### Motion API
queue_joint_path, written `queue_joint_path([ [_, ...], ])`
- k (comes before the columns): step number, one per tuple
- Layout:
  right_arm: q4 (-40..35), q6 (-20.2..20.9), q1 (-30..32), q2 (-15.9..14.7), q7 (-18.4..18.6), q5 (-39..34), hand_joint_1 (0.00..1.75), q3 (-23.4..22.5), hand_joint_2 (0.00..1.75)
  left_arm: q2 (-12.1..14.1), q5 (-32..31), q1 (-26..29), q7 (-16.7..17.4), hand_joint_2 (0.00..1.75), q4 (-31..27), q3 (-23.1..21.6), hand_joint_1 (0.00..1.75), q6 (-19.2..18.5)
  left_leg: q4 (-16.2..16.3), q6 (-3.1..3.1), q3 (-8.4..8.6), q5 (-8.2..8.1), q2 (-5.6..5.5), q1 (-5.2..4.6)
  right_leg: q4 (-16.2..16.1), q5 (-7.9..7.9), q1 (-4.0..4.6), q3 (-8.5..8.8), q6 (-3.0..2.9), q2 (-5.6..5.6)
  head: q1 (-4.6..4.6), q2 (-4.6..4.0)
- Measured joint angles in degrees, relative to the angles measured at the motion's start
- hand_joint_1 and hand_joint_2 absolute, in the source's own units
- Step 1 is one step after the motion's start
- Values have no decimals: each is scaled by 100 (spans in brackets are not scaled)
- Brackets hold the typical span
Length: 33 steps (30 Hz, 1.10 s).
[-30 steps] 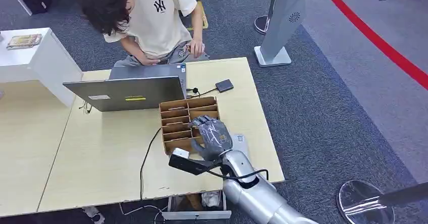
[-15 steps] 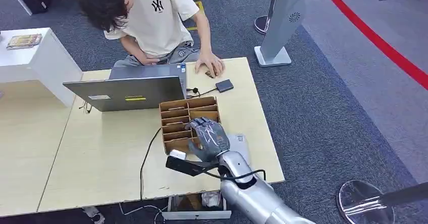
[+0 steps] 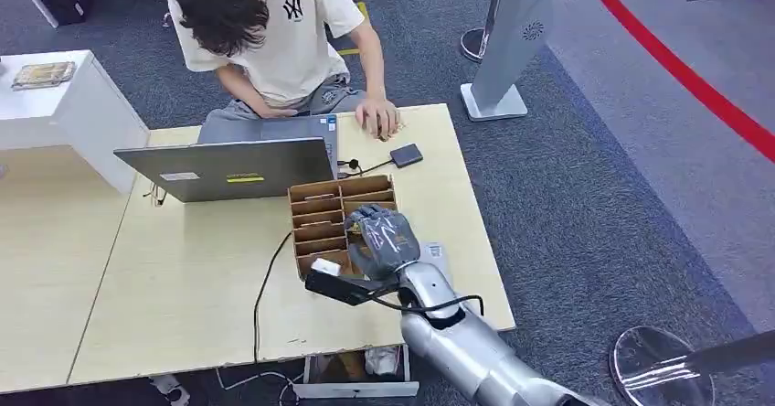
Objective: Pass the card to the sensor for recognition and then transmit it.
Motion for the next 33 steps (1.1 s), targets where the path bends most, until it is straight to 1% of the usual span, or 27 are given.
queue_joint_path([
  [1,17,0,-15,0,0,4,82,-9,175,0,0,0,0,0,0,0,0,-4,0,0,0,0,0,0,0,0,0,0,0,0,0,0],
  [11,168,7,-71,-2,20,50,80,-92,175,2,0,0,0,0,0,0,0,-7,0,0,0,0,0,0,0,0,0,0,0,0,0,0],
  [14,190,7,-73,0,22,50,86,-94,175,4,0,0,0,0,0,0,0,-7,0,0,0,0,0,0,0,0,0,0,0,0,0,0],
  [16,208,7,-74,0,24,50,80,-94,175,4,0,0,0,0,0,0,0,-7,0,0,0,0,0,0,0,0,0,0,0,0,0,0],
  [20,260,11,-74,0,35,59,82,-96,175,4,2,0,2,0,0,0,0,-7,0,0,0,0,0,0,0,0,0,0,0,0,0,0],
  [25,369,11,-74,0,44,66,79,-125,175,2,22,0,17,0,0,0,0,-7,0,0,0,0,0,0,0,0,0,0,0,0,0,0],
  [33,555,-4,-87,0,55,155,79,-230,175,2,26,0,35,0,0,0,0,-7,0,0,0,0,0,0,0,0,0,0,0,0,-2,0],
])
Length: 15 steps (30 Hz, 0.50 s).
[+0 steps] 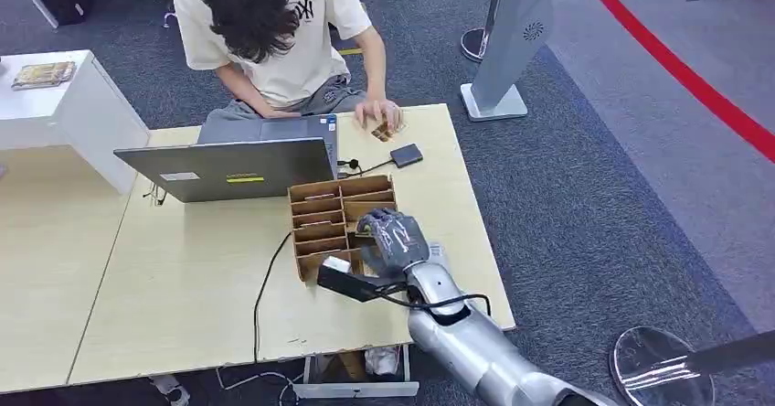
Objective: Pass the card to the sensor for recognition and then transmit it.
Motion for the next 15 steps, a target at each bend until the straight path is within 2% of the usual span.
queue_joint_path([
  [12,131,-44,-98,0,22,35,77,-142,175,-7,0,0,2,0,0,0,0,0,1,0,1,3,0,0,0,3,0,1,0,-1,2,0],
  [14,140,-50,-104,0,20,48,80,-149,175,-7,0,0,2,0,0,0,0,0,1,0,1,3,0,0,0,3,0,1,0,-1,0,0],
  [15,144,-52,-108,0,20,66,91,-151,175,-9,0,0,2,0,0,0,0,0,1,-1,1,3,0,0,0,3,0,1,0,-1,2,0],
])
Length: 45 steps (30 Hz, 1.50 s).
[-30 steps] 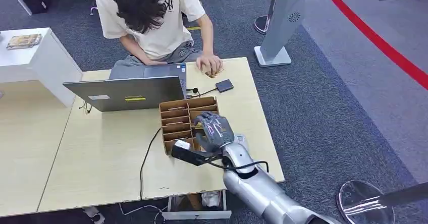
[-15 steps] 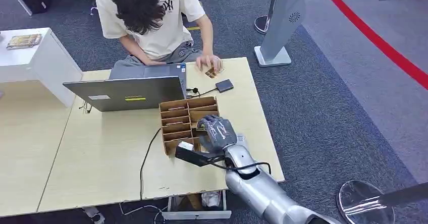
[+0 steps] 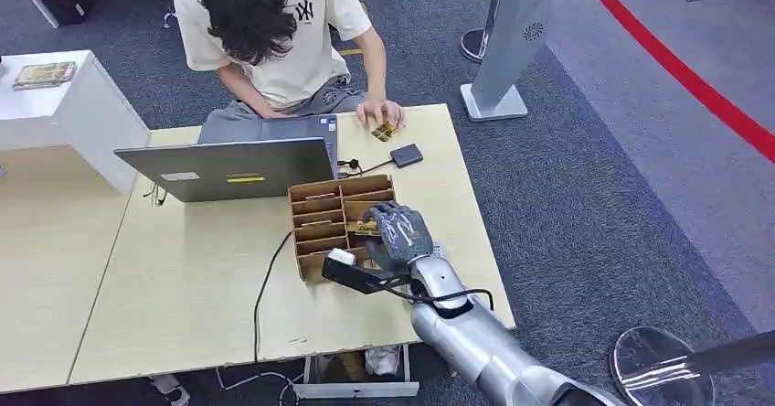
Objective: Pass the card to the sensor for recognition and then transmit it.
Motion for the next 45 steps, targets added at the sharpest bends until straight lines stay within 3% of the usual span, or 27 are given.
queue_joint_path([
  [1,9,-4,-6,0,0,20,133,0,175,2,0,0,0,0,0,0,0,0,0,0,0,0,0,0,0,0,0,0,0,0,0,0],
  [4,15,-15,-22,0,-6,33,175,-24,175,0,2,1,0,0,0,0,0,4,0,0,0,0,-1,0,0,0,0,0,0,-1,0,0],
  [29,-40,-76,-37,0,-175,-114,175,-245,175,-24,11,1,4,0,0,2,0,22,0,0,1,0,0,0,0,1,0,0,0,1,-2,0],
  [33,-431,-129,134,0,-315,-447,175,-343,175,-33,59,2,4,0,0,7,0,37,0,0,0,0,0,0,0,0,0,-1,0,1,0,0],
  [45,-2774,-173,1011,-2,-601,-1202,175,-665,175,-140,181,9,-28,0,-2,160,0,140,0,0,-1,-1,0,0,0,-2,0,-4,1,2,-2,0],
])
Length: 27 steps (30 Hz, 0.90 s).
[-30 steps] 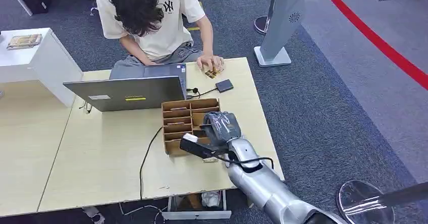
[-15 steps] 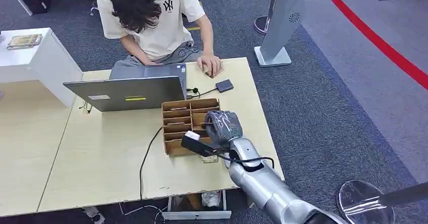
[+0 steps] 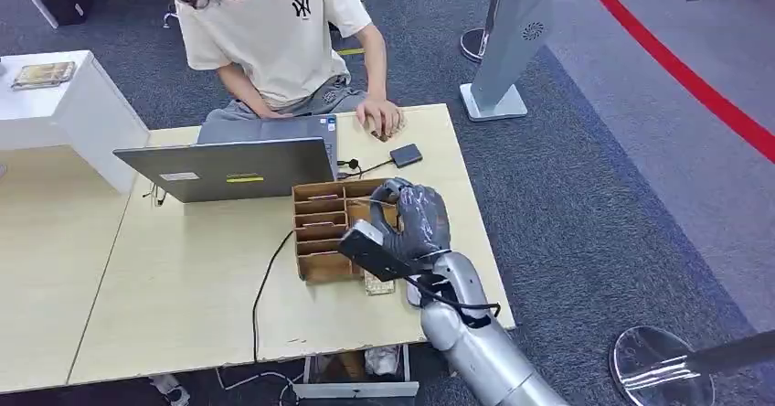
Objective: Pass the card to the sensor for recognition and then transmit it.
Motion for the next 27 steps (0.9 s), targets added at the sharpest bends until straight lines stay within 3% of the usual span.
queue_joint_path([
  [10,-1258,-203,473,-48,-114,-17,175,-188,175,-26,17,17,-26,0,-9,90,0,22,0,0,0,0,1,0,0,0,0,0,0,1,0,0],
  [27,-1335,-157,442,-101,-216,30,175,-249,175,-20,-111,19,-35,0,-9,92,0,13,0,0,-2,0,1,0,0,0,0,1,0,1,2,0],
])
